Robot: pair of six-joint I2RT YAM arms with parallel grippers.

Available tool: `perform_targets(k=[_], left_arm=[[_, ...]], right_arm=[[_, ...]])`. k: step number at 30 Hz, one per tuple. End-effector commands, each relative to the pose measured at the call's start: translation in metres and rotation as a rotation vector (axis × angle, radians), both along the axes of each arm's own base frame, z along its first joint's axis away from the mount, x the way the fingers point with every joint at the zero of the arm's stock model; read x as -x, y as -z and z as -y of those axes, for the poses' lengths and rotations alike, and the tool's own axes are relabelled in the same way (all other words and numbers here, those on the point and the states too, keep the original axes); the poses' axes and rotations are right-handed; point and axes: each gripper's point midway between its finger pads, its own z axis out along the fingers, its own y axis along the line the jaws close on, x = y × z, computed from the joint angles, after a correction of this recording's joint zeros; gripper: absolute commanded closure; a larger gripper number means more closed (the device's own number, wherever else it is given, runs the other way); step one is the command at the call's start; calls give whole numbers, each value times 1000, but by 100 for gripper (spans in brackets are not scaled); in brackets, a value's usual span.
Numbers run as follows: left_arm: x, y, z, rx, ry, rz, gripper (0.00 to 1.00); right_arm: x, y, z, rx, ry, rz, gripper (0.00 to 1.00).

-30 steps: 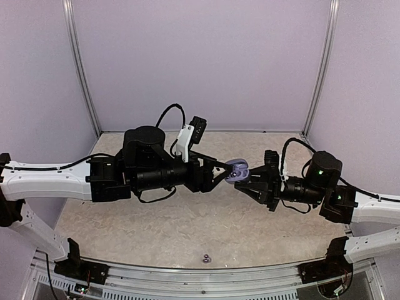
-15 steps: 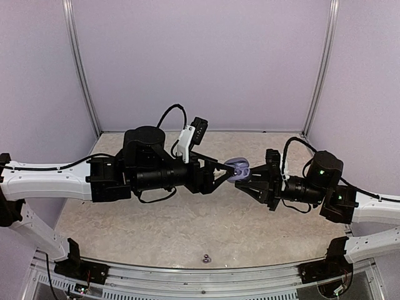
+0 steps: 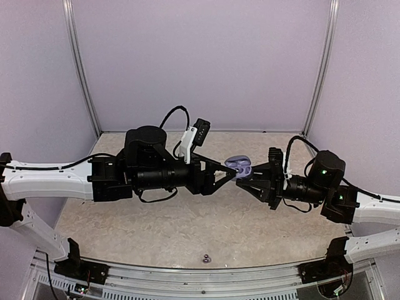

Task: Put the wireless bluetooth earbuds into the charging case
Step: Adjust the left earbud in the left side groove of the charging case.

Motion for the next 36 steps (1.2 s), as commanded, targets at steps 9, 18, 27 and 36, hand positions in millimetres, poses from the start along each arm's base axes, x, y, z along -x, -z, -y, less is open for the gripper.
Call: perform_targets(k=[9,18,27,36], left_arm=[[2,-27,6,84,25,-12,26],[1,-33,10,99,30,-19,26],[-2,-27,14,90,26,-34,29],[-8,-10,10,54,-1,-47,36]], right_arm=[[7,-9,3,-37,-13,18,100],[7,-7,4,-36,-12,17,100],[8,-8,4,-38,-13,22,100],[8,-12,7,-49,-4,30,100]])
